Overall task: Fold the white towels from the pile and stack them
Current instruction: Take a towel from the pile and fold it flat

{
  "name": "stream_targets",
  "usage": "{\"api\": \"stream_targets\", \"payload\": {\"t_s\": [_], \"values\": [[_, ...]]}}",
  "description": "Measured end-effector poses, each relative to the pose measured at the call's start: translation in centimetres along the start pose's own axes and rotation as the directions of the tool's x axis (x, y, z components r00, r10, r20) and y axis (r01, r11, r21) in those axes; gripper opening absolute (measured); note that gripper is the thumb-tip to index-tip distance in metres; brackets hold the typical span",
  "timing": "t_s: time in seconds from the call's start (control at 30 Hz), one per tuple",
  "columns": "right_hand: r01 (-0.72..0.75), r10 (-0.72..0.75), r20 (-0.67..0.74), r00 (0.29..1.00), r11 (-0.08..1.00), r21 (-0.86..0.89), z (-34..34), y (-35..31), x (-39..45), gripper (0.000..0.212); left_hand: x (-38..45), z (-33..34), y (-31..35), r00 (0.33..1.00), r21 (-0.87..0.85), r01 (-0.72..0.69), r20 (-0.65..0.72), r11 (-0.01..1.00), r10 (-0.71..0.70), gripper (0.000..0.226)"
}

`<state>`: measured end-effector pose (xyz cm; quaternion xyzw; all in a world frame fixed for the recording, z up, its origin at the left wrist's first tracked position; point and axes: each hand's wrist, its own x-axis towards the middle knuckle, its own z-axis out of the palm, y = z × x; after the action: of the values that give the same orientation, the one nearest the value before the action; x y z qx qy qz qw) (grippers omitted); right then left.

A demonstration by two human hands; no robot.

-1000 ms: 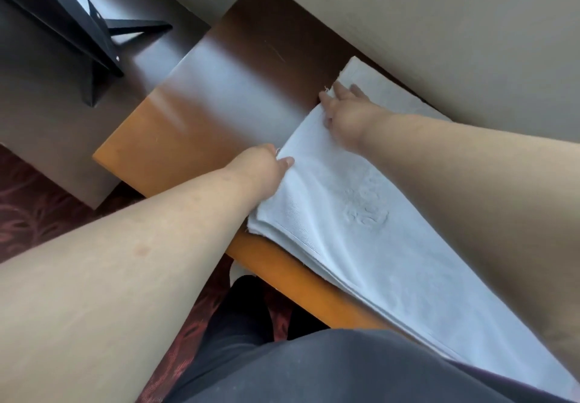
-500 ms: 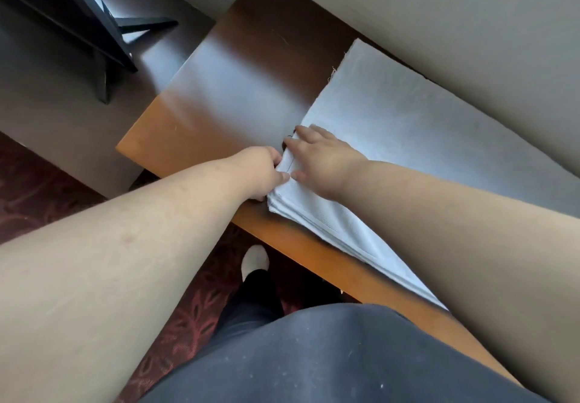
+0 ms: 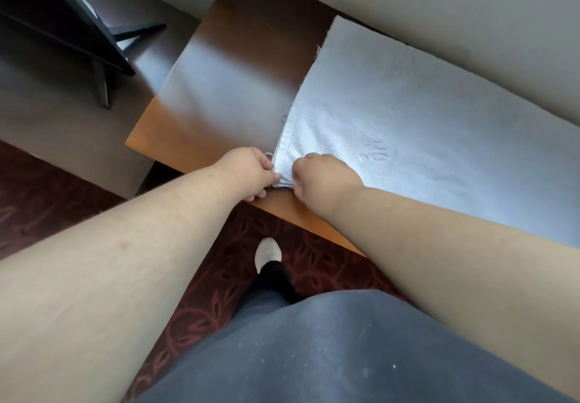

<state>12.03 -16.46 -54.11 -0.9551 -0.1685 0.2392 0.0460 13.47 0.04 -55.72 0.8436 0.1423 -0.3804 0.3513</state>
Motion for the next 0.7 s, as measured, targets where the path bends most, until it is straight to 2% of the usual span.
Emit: {"api": "stream_targets", "payload": {"t_s": [0.17, 0.27, 0.43, 0.6, 0.7], "values": [[-0.064, 0.064, -0.005, 0.998, 0.994, 0.094, 0.6, 0.2, -0.4, 0.023, -0.7, 1.5, -1.4, 0.996, -0.169, 0.008, -0.087, 0.986, -0.023, 0.011], [-0.071, 0.074, -0.016, 0.997, 0.988, 0.139, 0.8, 0.3, -0.8, 0.022, -1.1, 2.5, -1.6, 0.984, -0.309, 0.014, -0.167, 0.951, -0.068, 0.012], [-0.134, 0.153, -0.045, 0.987, 0.950, 0.282, 0.9, 1.1, -0.8, 0.025, -1.4, 3.2, -1.4, 0.972, -0.383, -0.021, -0.224, 0.923, -0.071, 0.012], [-0.124, 0.153, -0.125, 0.980, 0.969, 0.213, 2.2, 0.1, -0.4, 0.024, -1.3, 3.2, -1.5, 0.970, -0.403, -0.022, -0.231, 0.915, -0.078, 0.012], [-0.174, 0.216, -0.124, 0.968, 0.943, 0.284, 2.4, 0.1, -0.1, 0.020, -0.7, 3.3, -1.2, 0.967, -0.388, 0.002, -0.234, 0.922, -0.100, 0.011]]}}
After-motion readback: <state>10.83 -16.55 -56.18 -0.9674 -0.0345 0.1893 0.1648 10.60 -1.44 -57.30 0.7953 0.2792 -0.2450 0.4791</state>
